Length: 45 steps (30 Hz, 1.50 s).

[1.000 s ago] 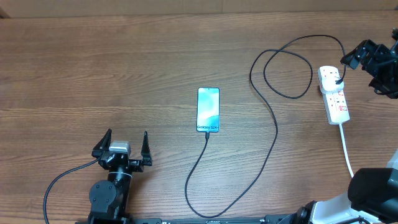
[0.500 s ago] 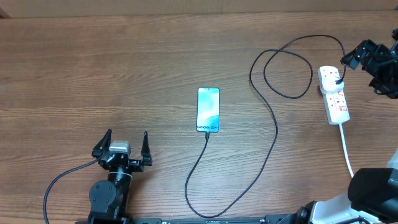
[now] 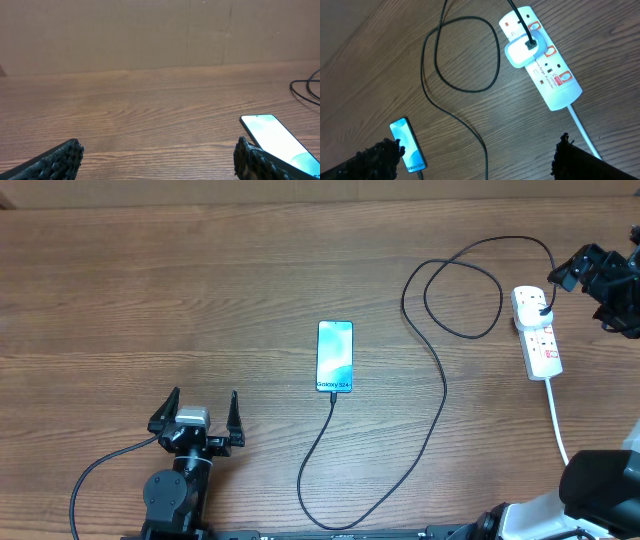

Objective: Plug charger to phone and switch on socket

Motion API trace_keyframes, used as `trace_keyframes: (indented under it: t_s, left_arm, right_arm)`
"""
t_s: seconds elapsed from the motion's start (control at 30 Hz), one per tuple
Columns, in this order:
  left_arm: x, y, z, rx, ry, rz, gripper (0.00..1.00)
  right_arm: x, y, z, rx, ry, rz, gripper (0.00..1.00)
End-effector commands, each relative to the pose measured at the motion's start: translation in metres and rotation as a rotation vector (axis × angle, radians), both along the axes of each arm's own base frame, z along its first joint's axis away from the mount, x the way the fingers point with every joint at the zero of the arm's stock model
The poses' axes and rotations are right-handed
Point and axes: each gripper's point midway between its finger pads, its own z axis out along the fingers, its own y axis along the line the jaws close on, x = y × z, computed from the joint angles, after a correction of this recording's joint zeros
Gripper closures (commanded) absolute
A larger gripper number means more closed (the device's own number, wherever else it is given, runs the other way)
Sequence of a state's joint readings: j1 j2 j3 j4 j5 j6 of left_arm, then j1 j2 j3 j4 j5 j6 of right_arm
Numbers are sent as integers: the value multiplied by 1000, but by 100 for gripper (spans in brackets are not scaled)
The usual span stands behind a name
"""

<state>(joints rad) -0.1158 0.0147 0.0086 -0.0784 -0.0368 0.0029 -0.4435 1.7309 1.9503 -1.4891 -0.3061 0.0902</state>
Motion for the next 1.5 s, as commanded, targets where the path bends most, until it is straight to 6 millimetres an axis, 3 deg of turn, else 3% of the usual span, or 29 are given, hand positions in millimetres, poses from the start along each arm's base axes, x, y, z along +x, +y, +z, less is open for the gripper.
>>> trace_keyframes:
  t_s: [0.0,0.33,0.57,0.83,0.97,1.17,1.47]
  left_arm:
    - [0,0,2,-5,-9,-5,0]
    - [0,0,1,-5,-9,-5,0]
    - [0,0,2,-5,-9,-5,1]
    - [0,0,1,-5,-9,-5,1]
    - [0,0,2,-5,-9,-5,0]
    - [0,0,1,-5,-9,-5,0]
    - [0,0,2,-5,-9,-5,0]
  right_arm:
    - [1,-2,6,-20,-18,-2,0]
    - [9,-1,41,-105,-182,7,0]
    - [10,25,62,-158,-324,70,0]
    - [12,61,64,-206,-590,121,0]
    - [8,83,55,-197,-752,127,0]
    - [-10,111,20,-203,-939,180,0]
    - [-52,120,-46,-226,-1038,182,0]
